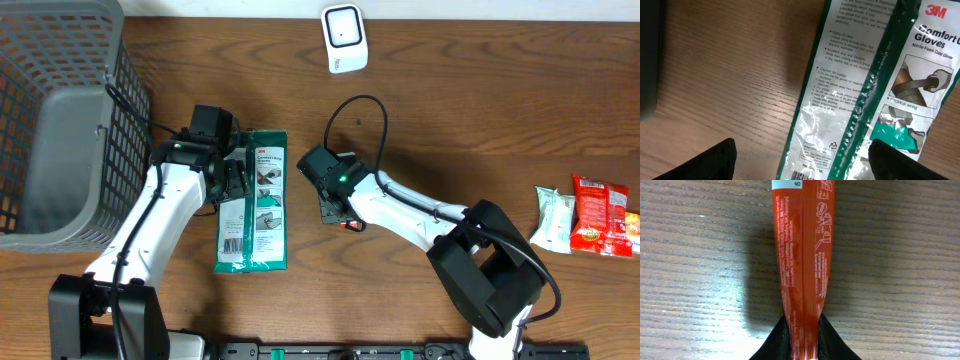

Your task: Scan the item barcode

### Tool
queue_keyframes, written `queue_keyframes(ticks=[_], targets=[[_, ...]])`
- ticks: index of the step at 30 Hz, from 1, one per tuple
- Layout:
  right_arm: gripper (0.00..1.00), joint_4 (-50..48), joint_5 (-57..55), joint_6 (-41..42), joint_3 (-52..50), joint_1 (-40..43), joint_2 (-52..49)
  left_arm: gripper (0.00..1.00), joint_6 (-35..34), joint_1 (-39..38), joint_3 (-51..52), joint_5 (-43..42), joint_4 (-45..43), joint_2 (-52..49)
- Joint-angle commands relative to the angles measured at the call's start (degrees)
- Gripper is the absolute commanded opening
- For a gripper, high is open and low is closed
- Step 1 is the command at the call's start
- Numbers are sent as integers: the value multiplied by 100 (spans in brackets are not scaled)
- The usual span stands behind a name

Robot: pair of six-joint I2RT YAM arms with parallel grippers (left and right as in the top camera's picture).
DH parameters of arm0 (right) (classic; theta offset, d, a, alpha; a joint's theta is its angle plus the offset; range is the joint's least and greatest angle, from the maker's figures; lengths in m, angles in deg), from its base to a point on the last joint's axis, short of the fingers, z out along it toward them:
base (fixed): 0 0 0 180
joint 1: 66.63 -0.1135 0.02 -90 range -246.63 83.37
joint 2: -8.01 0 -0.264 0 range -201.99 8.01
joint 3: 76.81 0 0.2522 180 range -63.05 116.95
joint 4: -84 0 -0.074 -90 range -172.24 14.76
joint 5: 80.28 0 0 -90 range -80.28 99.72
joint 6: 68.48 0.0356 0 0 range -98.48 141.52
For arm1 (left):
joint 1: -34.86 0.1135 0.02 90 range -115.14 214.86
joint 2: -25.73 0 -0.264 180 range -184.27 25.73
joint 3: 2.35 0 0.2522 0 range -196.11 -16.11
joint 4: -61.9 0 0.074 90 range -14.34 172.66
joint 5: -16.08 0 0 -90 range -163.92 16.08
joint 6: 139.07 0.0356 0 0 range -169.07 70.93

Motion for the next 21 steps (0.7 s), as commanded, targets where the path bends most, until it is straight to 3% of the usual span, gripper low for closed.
queue_keyframes(ticks=[1,21], targets=[[22,66,142,-22,-7,28,-173,85,28,35,-85,33,0,42],[29,481,293,-22,142,68,-155,85,28,35,-83,33,0,42]])
